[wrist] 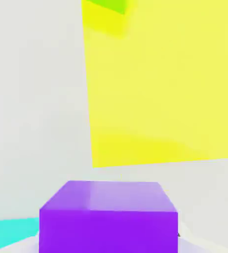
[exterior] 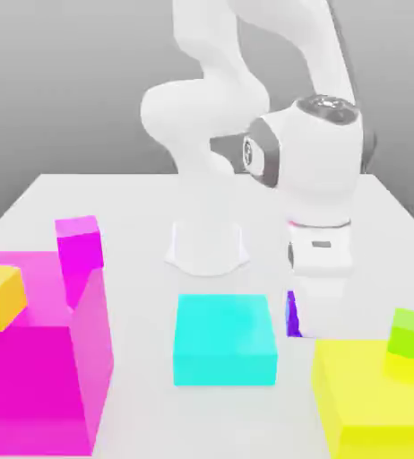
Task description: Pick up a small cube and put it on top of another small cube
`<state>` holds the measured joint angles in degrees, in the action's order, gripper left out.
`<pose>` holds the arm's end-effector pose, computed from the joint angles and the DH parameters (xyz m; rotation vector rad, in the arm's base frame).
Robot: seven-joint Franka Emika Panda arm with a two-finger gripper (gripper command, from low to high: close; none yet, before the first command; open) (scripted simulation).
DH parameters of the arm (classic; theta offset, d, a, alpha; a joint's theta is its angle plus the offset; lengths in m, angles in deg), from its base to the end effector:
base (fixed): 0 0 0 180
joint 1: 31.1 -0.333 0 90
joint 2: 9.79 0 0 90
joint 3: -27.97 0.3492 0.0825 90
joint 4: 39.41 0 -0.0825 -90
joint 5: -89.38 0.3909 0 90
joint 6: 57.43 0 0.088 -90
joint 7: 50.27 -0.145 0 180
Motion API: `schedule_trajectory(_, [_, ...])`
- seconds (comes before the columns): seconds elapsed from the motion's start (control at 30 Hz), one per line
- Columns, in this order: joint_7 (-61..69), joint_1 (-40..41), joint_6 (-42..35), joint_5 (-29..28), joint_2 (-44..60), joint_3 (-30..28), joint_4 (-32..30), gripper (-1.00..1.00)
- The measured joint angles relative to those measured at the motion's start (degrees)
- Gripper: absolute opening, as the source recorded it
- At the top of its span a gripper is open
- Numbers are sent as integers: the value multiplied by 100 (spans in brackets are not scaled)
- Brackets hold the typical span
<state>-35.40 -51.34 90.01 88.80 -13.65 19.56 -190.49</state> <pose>0.4190 0.0886 0.2580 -3.0493 -0.7379 -0.0051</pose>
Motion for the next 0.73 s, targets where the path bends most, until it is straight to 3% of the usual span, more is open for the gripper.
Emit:
schedule_trajectory(0.47, [-2869,2509,-3005,-102,-115,-1182,2896,-100])
schedule_trajectory(0.6, [-2958,2590,-2432,17,195,-1237,2612,-100])
schedule_trajectory(0.63, [-2950,2592,-2321,35,242,-1244,2546,100])
schedule_trajectory(0.73, [-2950,2593,-2321,35,242,-1244,2546,100])
